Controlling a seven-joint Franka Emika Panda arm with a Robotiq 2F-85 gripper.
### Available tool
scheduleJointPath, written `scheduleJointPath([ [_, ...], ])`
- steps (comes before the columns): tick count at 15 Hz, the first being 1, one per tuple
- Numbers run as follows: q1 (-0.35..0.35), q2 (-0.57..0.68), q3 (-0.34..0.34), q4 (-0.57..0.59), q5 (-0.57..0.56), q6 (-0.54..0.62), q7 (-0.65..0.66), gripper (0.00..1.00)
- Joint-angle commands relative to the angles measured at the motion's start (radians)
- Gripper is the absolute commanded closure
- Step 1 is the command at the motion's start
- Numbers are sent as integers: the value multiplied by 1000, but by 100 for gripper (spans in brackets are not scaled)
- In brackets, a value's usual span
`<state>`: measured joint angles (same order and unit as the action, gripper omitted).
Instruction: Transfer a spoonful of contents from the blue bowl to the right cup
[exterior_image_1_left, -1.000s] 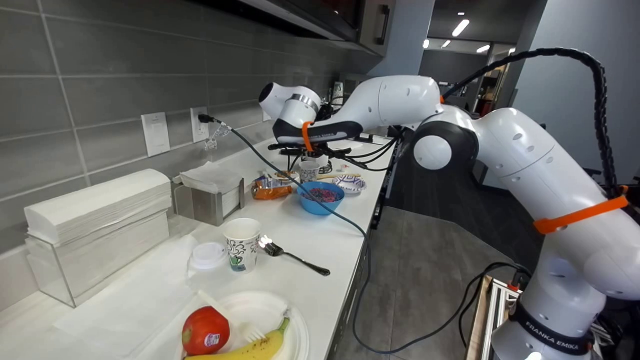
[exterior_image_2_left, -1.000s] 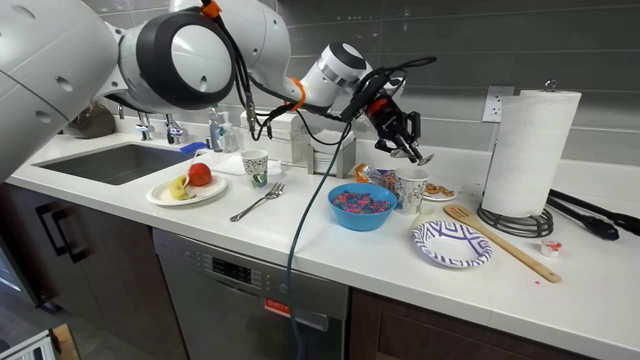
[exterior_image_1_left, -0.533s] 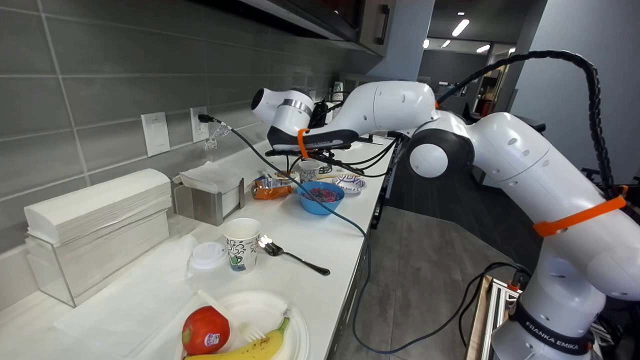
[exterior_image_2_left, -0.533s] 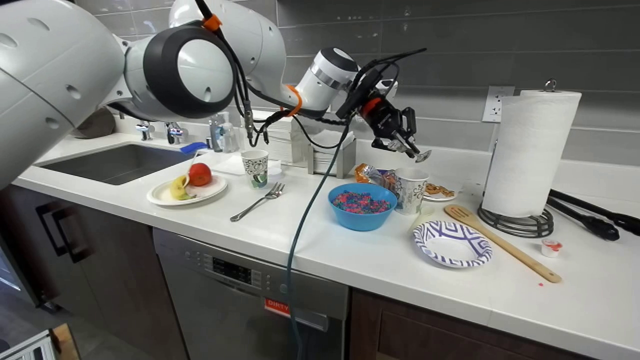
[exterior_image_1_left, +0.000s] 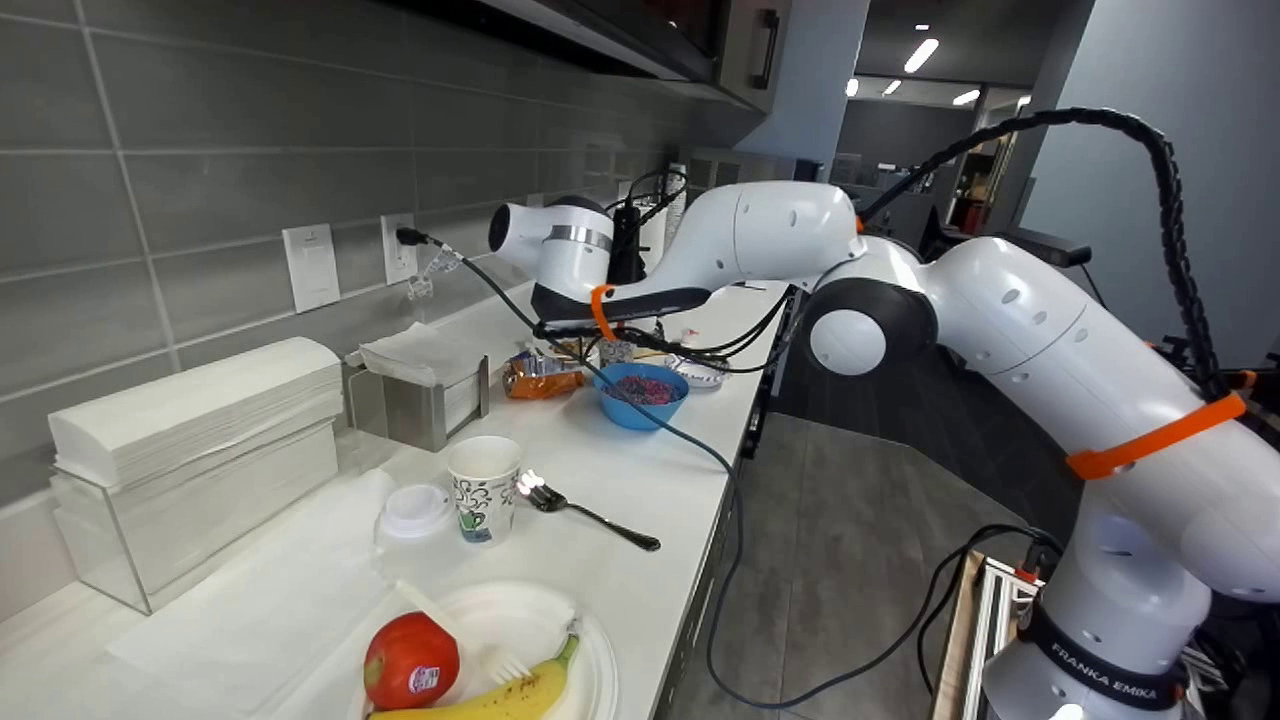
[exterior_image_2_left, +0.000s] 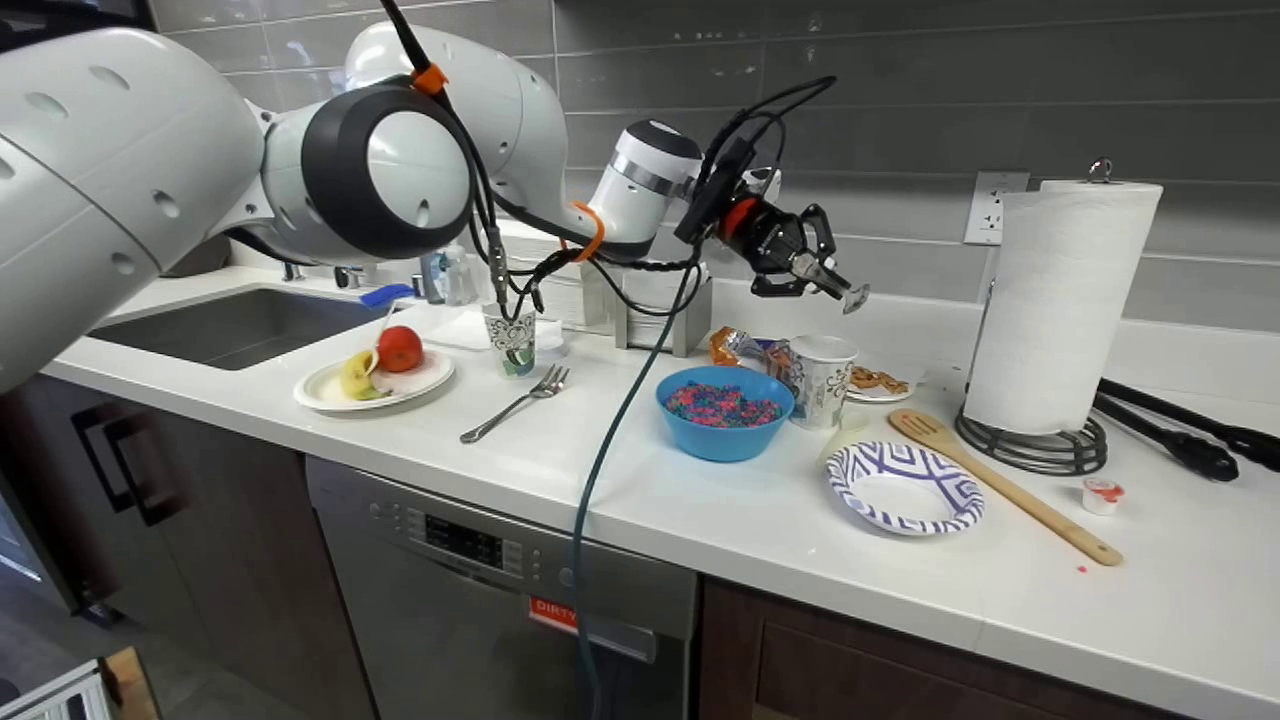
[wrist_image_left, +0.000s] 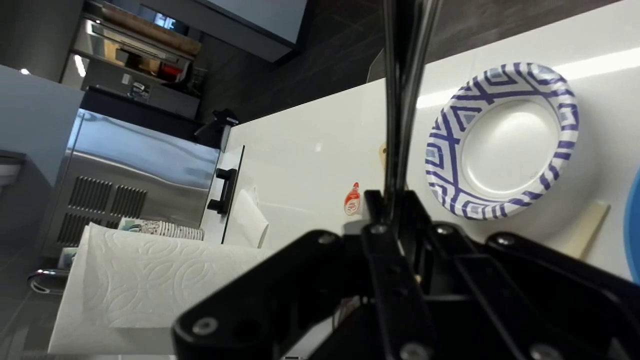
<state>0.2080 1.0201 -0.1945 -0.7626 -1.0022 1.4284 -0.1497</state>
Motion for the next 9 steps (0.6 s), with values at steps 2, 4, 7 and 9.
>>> scheduleJointPath([
  [2, -13, 37, 32, 90, 27, -56, -41, 97],
  [4, -38, 18, 64, 111, 98, -92, -29, 97],
  [7, -68, -22, 92, 133, 201, -135, -29, 97],
  [9, -90, -53, 109, 143, 262, -144, 3, 97],
])
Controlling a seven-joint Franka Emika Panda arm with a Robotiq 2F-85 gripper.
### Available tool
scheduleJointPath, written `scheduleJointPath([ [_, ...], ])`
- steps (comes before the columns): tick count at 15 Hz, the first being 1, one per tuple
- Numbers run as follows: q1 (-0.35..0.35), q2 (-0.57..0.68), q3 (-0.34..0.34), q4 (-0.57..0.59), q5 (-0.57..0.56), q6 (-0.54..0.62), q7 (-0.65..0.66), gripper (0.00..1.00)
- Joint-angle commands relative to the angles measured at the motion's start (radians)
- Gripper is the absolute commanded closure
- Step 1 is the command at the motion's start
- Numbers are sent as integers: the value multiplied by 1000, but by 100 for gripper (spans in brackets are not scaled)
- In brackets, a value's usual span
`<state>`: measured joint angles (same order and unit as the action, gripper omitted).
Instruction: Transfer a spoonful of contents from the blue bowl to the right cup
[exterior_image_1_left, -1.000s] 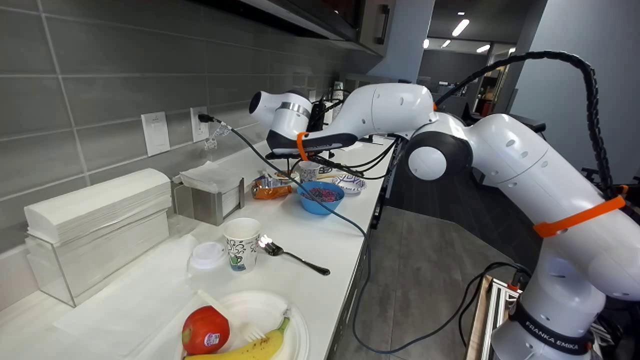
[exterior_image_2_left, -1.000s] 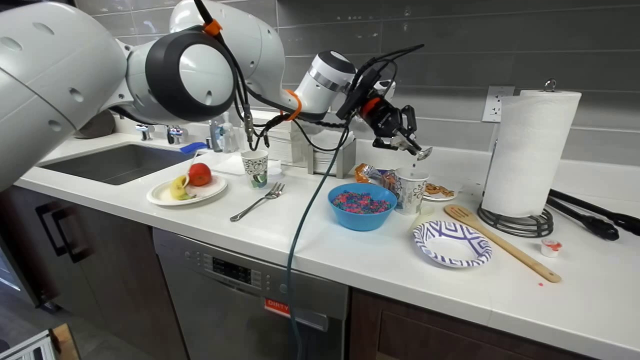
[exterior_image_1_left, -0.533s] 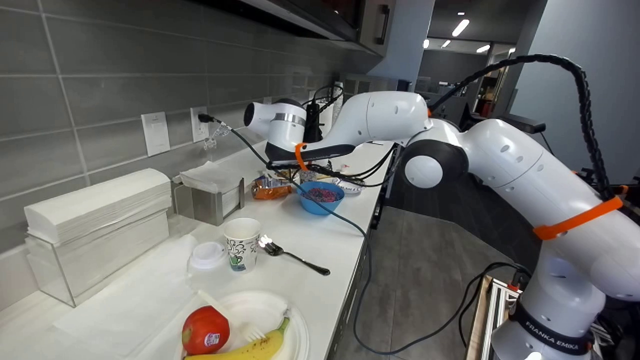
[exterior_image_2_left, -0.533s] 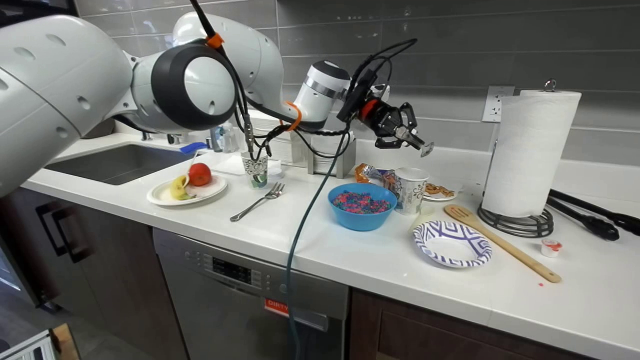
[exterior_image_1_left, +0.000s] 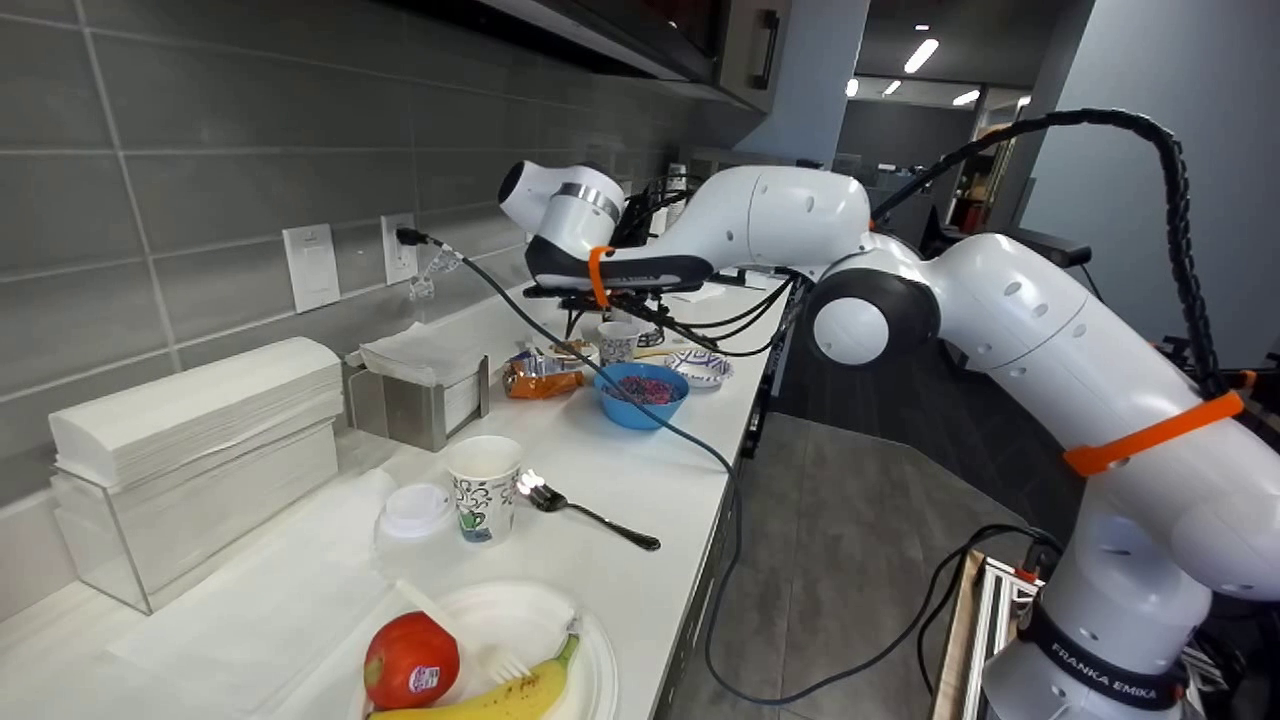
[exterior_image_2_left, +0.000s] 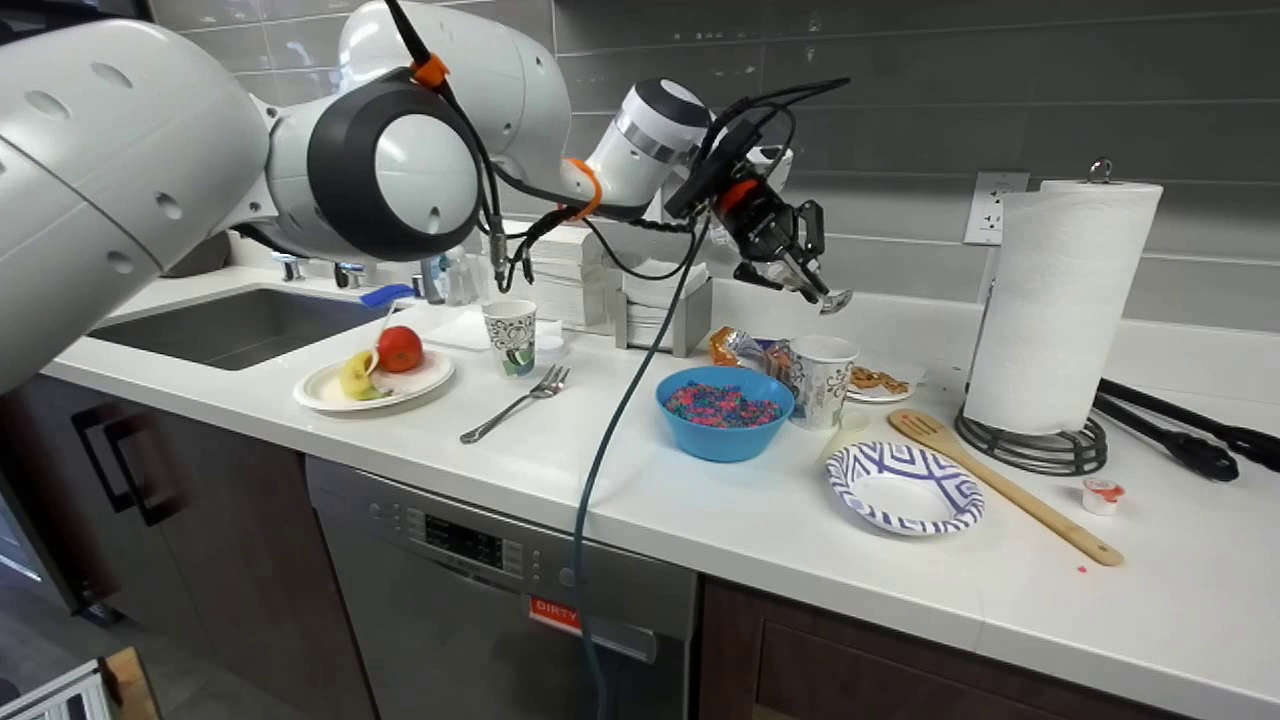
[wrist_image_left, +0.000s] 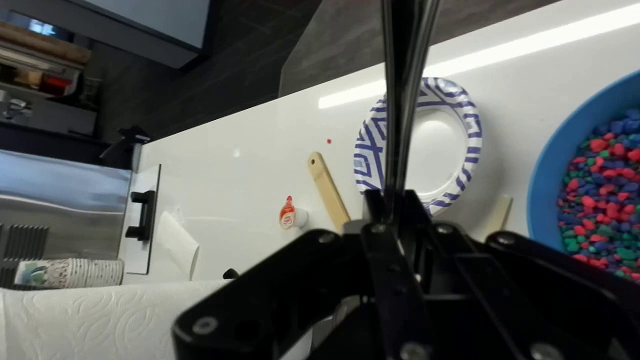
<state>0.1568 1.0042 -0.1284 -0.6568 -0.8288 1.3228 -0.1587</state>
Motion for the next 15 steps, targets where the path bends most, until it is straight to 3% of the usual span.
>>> scheduleJointPath([
  [1, -49, -52, 54, 39, 119, -36, 22, 97],
  [15, -211, -184, 298, -62, 620, -23, 65, 97],
])
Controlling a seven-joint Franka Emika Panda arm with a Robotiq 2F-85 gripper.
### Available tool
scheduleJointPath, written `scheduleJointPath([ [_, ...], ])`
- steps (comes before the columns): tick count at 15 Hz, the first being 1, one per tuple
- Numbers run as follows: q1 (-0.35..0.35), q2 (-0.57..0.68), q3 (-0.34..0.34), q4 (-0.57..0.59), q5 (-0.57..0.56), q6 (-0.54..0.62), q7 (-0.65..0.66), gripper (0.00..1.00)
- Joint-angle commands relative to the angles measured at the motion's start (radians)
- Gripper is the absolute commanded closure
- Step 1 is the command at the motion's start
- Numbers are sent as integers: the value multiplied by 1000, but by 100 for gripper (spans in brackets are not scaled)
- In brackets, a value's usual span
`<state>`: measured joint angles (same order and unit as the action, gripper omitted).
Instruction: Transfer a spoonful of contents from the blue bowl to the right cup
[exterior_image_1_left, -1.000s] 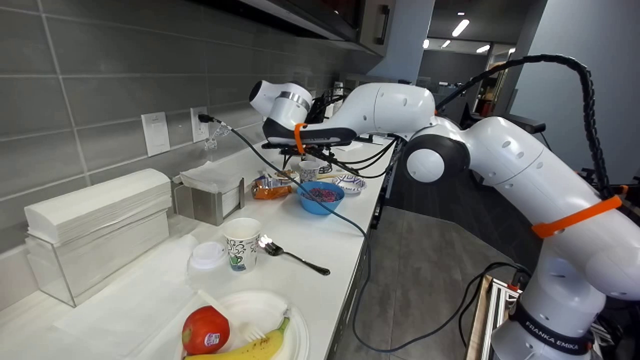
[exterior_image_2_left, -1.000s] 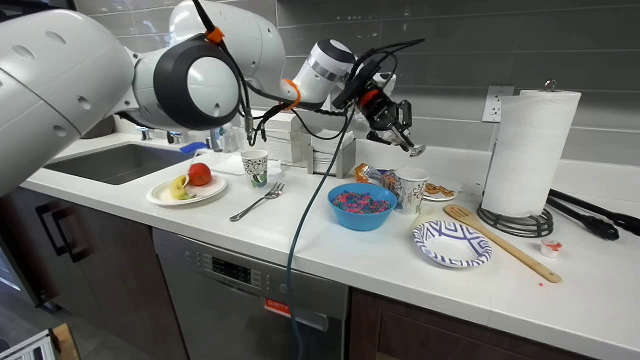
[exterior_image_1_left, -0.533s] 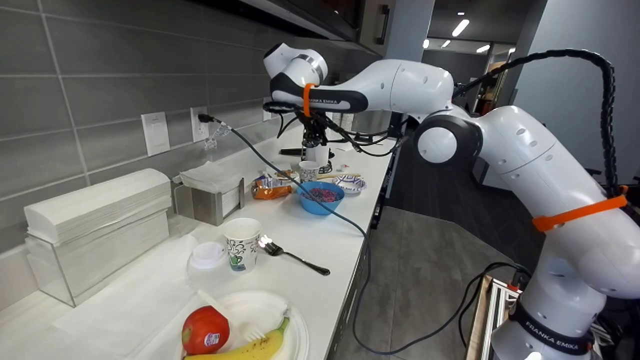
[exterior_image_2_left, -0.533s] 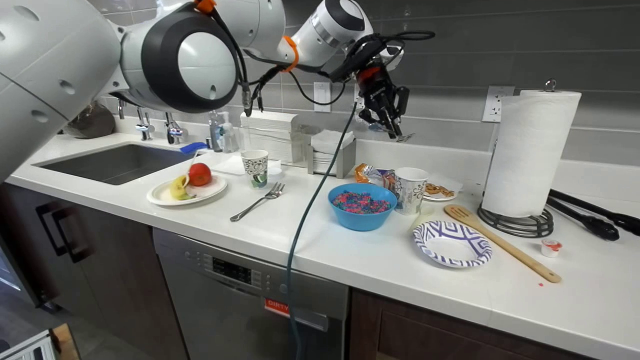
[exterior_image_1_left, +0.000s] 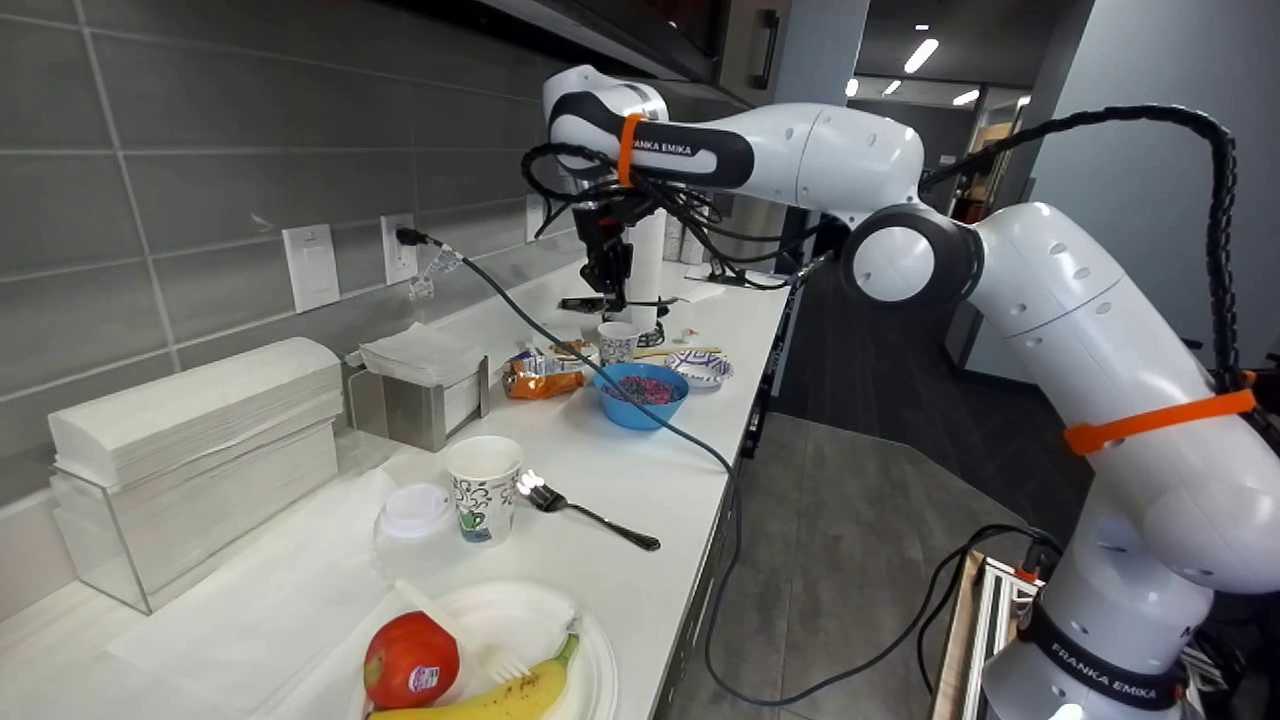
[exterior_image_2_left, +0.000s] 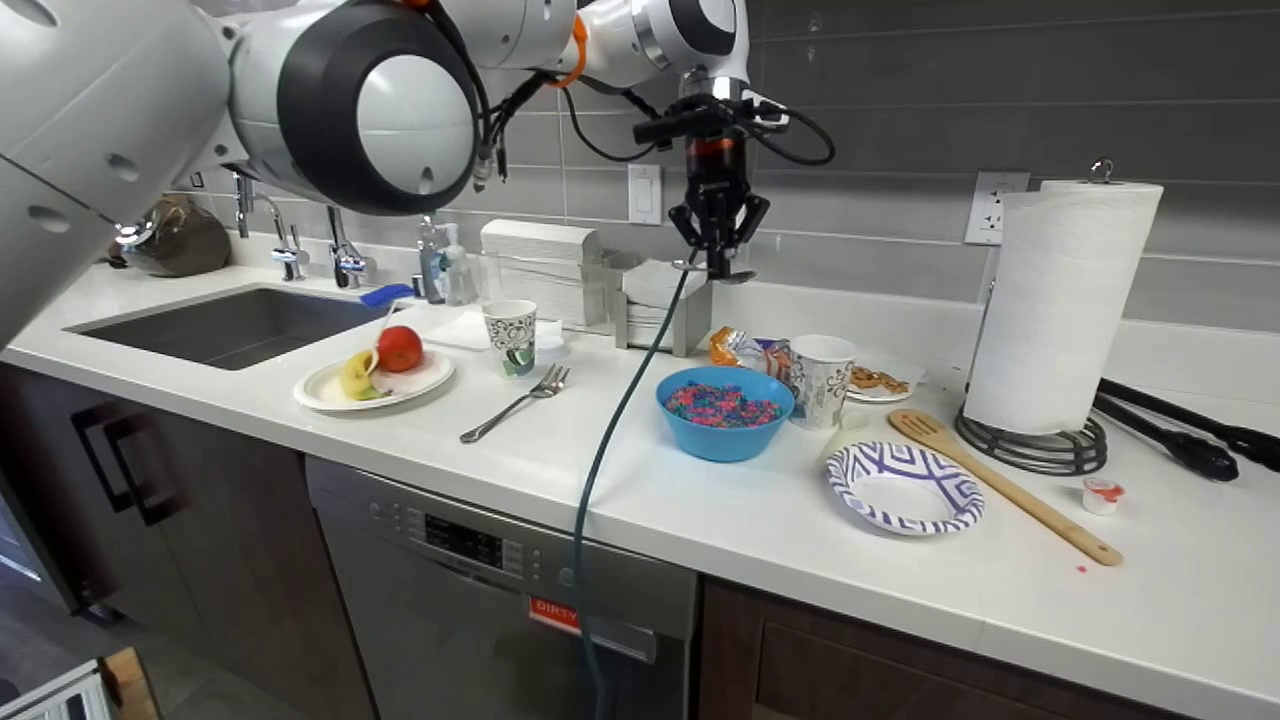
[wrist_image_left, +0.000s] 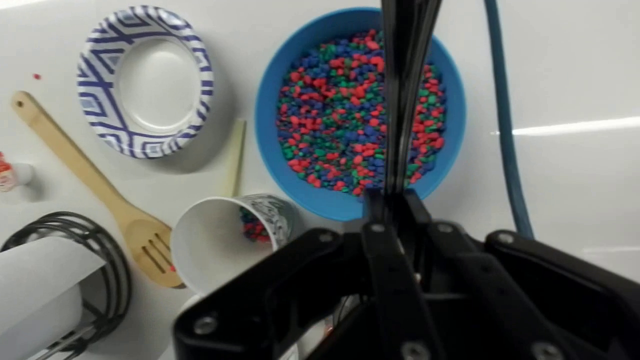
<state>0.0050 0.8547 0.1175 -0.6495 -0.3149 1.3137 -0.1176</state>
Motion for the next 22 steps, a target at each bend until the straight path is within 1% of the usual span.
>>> scheduleJointPath([
  [1, -78, -36, 64, -85, 143, -15, 29, 97],
  [6, -177, -55, 108, -169, 323, -41, 76, 97],
  [10, -243, -88, 121, -236, 451, -124, 145, 97],
  [12, -267, -108, 115, -273, 487, -171, 166, 97],
  [15, -301, -138, 108, -333, 530, -199, 198, 97],
  [22, -377, -168, 103, -481, 620, -182, 237, 97],
])
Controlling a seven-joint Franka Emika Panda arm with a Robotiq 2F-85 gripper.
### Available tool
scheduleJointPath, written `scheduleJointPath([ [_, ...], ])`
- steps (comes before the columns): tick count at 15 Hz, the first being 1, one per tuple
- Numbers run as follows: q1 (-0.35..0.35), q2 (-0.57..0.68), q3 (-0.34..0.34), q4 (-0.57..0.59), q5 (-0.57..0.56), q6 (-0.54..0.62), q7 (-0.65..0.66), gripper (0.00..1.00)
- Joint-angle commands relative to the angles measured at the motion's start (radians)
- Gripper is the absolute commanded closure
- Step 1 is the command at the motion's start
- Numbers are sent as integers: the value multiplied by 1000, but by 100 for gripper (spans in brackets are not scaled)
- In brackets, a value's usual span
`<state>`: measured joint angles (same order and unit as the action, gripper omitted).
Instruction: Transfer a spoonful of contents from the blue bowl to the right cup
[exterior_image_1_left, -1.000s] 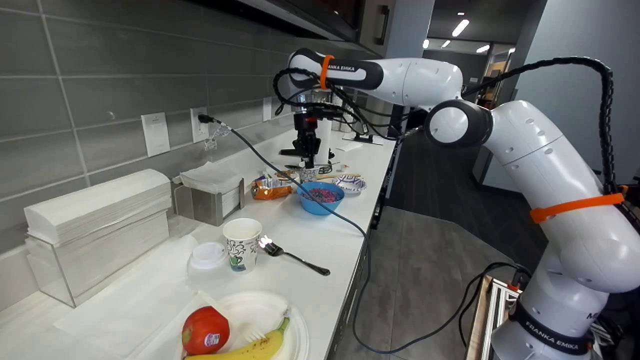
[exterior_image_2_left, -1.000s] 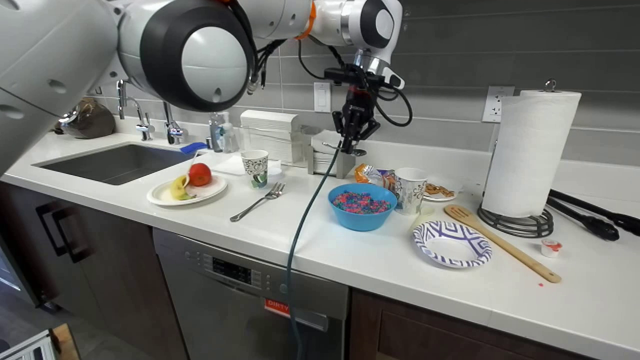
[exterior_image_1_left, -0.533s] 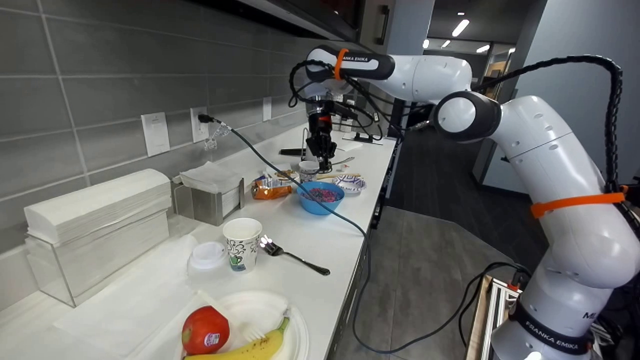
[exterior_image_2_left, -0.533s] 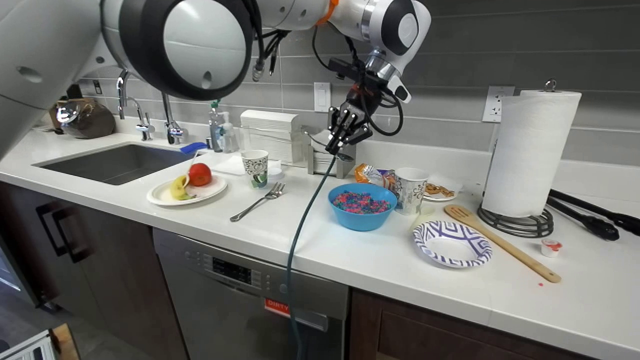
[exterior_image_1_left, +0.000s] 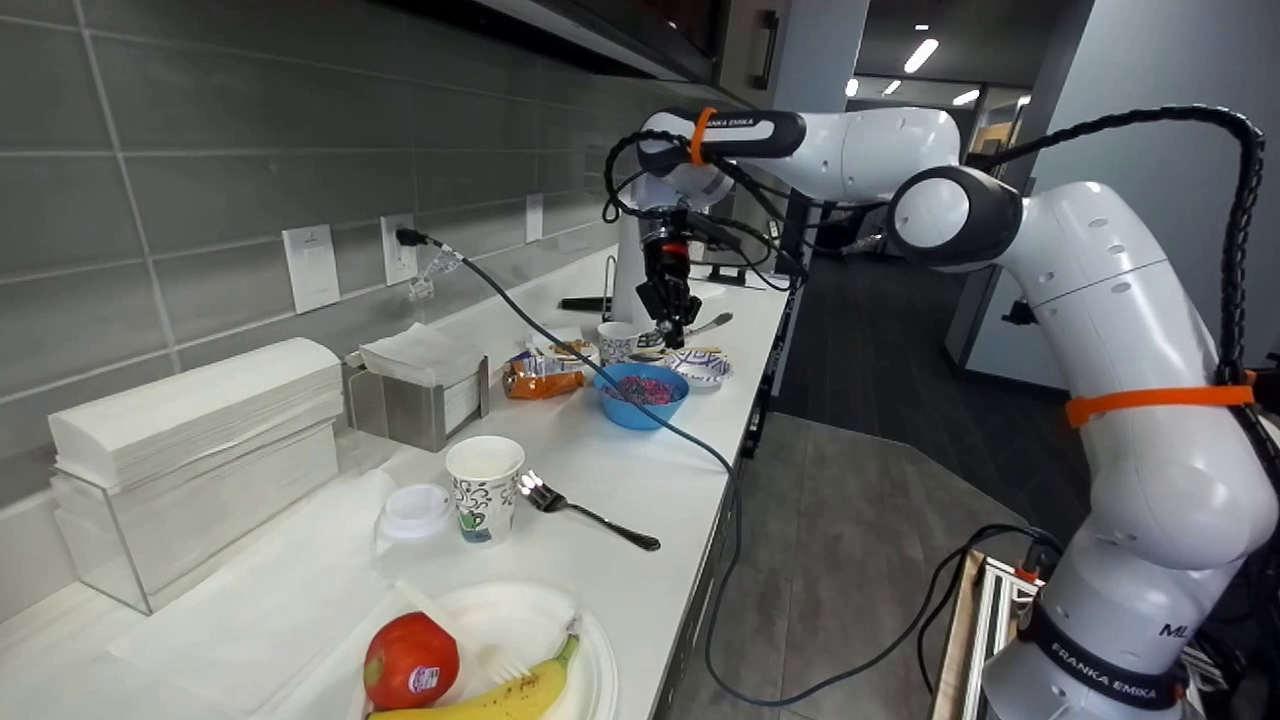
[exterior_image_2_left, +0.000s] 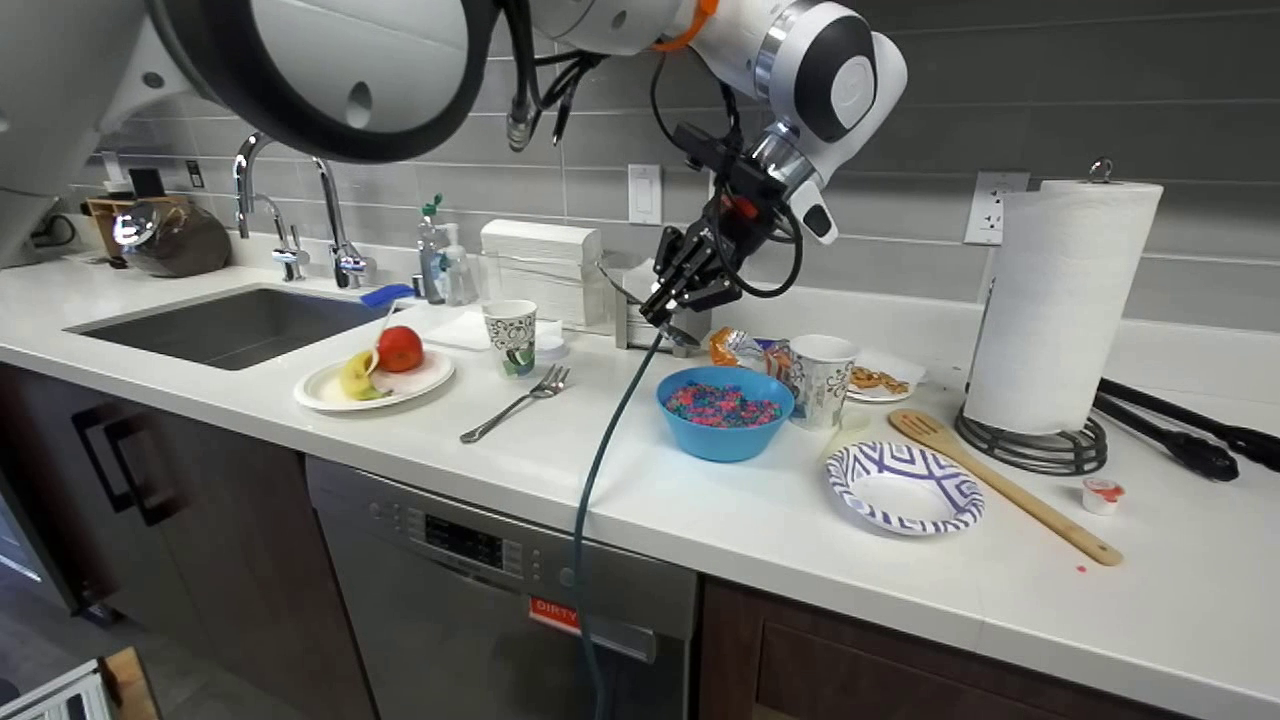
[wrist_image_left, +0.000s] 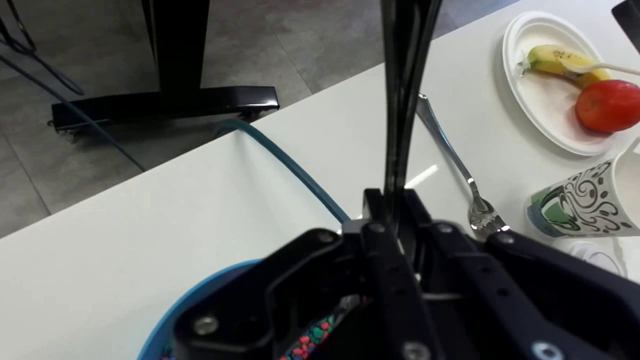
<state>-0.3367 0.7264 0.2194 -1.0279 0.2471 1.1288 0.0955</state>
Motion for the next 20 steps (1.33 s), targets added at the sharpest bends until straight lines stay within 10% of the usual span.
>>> scheduleJointPath([
  [1, -44, -40, 0, -121, 66, 5, 23, 97],
  [8, 7, -26, -189, -176, 224, 24, -11, 97],
  [20, 17, 29, -220, -106, 280, 22, -31, 97],
])
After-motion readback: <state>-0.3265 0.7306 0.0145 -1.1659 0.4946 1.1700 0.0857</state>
